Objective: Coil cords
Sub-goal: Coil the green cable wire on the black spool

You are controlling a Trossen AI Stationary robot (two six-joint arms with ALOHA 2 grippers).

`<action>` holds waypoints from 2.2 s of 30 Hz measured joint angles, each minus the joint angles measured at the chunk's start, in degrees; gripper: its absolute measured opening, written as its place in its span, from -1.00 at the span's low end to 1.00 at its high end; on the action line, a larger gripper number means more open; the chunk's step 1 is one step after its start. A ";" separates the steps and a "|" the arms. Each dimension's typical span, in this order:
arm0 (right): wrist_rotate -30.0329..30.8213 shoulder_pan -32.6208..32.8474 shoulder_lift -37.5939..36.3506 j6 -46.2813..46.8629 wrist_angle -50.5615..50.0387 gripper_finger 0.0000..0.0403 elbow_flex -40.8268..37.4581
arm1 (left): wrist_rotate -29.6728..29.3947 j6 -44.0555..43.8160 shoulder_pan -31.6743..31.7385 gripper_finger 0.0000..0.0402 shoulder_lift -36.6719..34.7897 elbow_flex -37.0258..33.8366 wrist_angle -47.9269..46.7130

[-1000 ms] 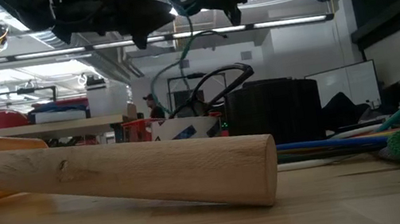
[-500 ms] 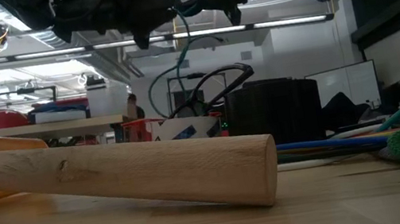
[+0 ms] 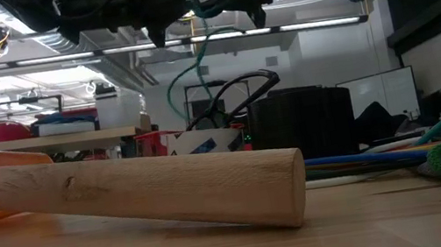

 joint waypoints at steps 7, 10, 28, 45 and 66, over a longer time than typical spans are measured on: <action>0.00 0.10 -0.02 0.04 0.14 -0.99 0.00 | -1.08 -0.18 0.00 -0.46 0.00 0.00 0.50; 0.48 0.80 -0.02 0.04 0.18 -0.99 0.00 | -1.11 -0.18 0.00 -0.52 0.00 0.00 0.53; 1.14 0.89 -1.38 -1.67 0.15 -0.99 -0.04 | -1.91 -4.27 0.00 -0.64 0.00 0.00 -1.53; 1.68 -2.69 -7.08 -10.24 -7.55 -0.99 19.18 | -2.88 1.34 0.11 -0.21 -0.02 0.00 -12.04; 1.53 -2.67 -6.95 -10.56 -11.17 -0.99 26.32 | -11.57 4.22 -0.45 -0.24 4.97 0.02 1.21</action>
